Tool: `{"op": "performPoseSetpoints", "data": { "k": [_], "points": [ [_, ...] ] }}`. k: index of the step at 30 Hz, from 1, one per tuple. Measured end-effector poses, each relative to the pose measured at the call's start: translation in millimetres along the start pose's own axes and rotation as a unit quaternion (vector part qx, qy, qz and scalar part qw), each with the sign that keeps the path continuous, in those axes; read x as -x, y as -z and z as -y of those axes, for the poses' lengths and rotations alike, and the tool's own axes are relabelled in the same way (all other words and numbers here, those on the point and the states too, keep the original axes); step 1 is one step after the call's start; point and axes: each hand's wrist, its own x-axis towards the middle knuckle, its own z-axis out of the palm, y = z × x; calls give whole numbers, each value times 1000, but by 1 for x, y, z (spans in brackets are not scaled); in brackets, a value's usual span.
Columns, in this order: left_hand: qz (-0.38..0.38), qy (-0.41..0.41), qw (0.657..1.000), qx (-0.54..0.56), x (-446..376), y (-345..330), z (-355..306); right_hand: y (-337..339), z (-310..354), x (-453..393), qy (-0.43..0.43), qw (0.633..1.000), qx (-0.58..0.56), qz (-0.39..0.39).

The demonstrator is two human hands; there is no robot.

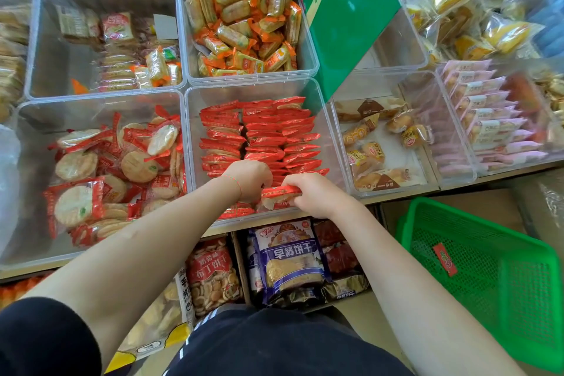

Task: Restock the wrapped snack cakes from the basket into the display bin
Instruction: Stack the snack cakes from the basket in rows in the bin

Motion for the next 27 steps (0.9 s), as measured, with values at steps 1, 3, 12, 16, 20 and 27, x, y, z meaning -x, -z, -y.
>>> {"op": "performPoseSetpoints", "data": {
  "k": [1,3,12,16,20,27],
  "points": [
    [3,-2,1000,3,0,0,0,1,3,-1,2,1000,14,20],
    [7,-5,1000,12,-1,0,1,3,9,-1,12,998,21,64],
    [21,6,995,101,-6,5,8,6,42,-8,-45,966,197,162],
    [27,5,996,82,-7,5,7,8,49,-9,-9,976,168,139],
    [7,13,994,106,-6,2,8,13,47,-9,-32,983,155,89],
    [-9,13,994,109,-2,-3,7,3,55,-19,-6,984,150,94]
  ]
}}
